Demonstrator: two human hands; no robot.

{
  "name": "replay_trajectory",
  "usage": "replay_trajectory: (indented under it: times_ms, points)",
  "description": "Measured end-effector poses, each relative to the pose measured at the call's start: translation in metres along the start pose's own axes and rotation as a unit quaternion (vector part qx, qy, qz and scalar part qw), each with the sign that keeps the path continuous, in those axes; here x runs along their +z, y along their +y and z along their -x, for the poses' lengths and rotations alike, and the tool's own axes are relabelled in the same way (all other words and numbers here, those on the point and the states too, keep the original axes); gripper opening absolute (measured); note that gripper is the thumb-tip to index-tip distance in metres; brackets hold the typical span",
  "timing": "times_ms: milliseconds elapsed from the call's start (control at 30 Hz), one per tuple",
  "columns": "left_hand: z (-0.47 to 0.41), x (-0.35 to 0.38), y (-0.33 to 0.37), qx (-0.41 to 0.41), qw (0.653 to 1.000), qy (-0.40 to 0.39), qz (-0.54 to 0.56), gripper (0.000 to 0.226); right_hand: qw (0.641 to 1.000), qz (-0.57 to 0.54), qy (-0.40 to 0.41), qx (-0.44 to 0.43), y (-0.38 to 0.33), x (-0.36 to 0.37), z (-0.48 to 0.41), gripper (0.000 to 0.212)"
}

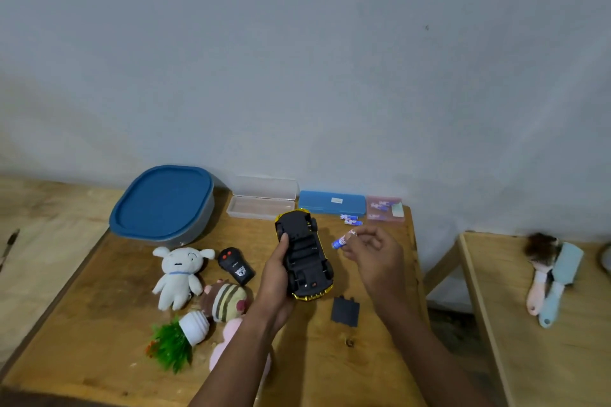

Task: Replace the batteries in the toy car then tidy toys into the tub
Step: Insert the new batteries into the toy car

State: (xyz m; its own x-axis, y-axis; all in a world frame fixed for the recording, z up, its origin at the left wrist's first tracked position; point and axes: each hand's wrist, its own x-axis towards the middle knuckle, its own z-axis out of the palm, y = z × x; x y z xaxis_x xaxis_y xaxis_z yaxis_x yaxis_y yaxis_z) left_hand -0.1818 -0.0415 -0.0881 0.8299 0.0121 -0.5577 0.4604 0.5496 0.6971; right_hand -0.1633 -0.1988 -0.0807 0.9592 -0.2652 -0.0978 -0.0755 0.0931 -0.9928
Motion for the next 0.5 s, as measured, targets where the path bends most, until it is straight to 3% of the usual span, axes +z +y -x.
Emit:
replay_trajectory:
  times_ms: [233, 500]
  points:
    - [0.027, 0.019, 0.006, 0.067, 0.995, -0.055, 0.038, 0.048, 0.996, -0.076, -0.051, -0.008, -0.048, -0.009, 0.019, 0.011]
    - [0.050, 0.036, 0.008, 0.081, 0.994, -0.062, 0.026, 0.052, 0.990, 0.033, -0.119, -0.061, -0.060, -0.011, 0.041, 0.014]
